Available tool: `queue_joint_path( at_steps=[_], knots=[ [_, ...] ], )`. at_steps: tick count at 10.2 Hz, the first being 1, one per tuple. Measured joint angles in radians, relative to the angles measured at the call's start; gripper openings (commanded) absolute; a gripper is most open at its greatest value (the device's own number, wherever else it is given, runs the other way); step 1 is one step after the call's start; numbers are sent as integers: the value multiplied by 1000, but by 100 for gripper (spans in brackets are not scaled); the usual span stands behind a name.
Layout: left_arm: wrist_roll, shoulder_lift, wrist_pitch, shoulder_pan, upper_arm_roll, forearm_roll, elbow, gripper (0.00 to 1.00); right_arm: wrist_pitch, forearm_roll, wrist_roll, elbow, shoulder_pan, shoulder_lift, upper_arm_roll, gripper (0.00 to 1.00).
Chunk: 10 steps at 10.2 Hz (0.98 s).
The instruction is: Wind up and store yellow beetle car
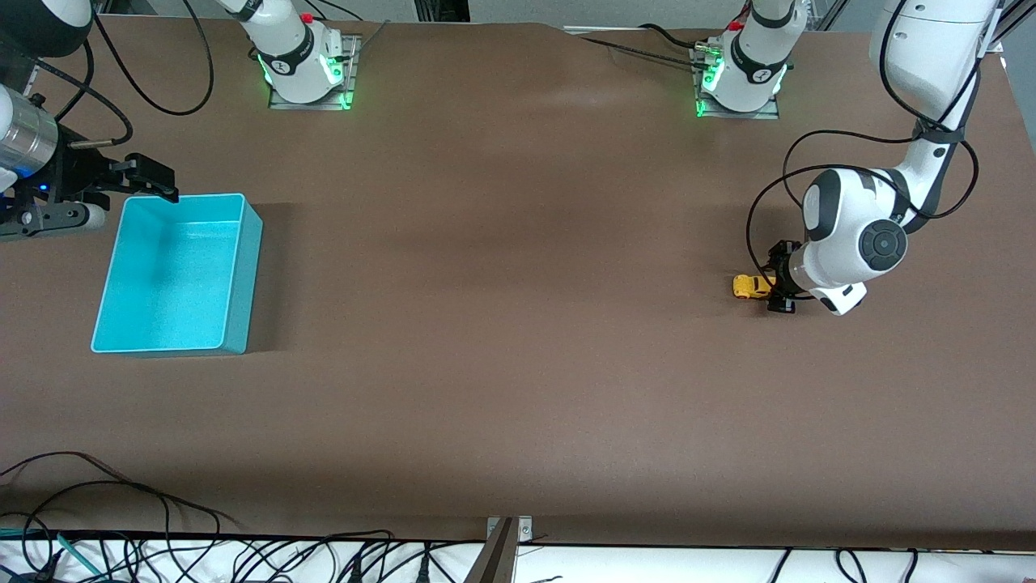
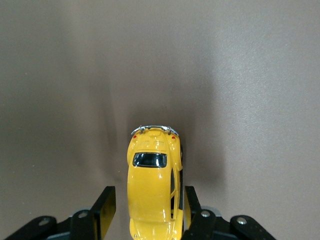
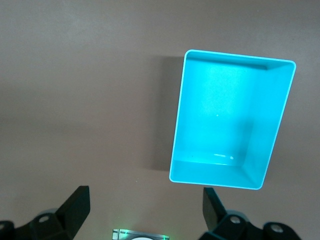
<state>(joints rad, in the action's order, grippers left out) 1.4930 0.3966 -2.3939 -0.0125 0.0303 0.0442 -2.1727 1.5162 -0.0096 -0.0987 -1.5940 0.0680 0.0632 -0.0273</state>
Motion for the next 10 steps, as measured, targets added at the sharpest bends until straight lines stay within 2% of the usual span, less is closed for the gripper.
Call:
queue_joint_path(
  at_steps=[1, 3, 4, 10],
  knots=[
    [0, 0, 0, 0, 1, 0, -1, 47, -10, 0, 0, 0, 0, 0, 0, 100],
    [0, 0, -1, 0, 1, 0, -1, 4, -19, 0, 0, 0, 0, 0, 0, 100],
    [0, -1, -2, 0, 1, 0, 0, 0, -21, 0, 0, 0, 0, 0, 0, 100],
    [6, -22, -4, 0, 16, 0, 7, 0, -22, 0, 0, 0, 0, 0, 0, 100]
  ],
)
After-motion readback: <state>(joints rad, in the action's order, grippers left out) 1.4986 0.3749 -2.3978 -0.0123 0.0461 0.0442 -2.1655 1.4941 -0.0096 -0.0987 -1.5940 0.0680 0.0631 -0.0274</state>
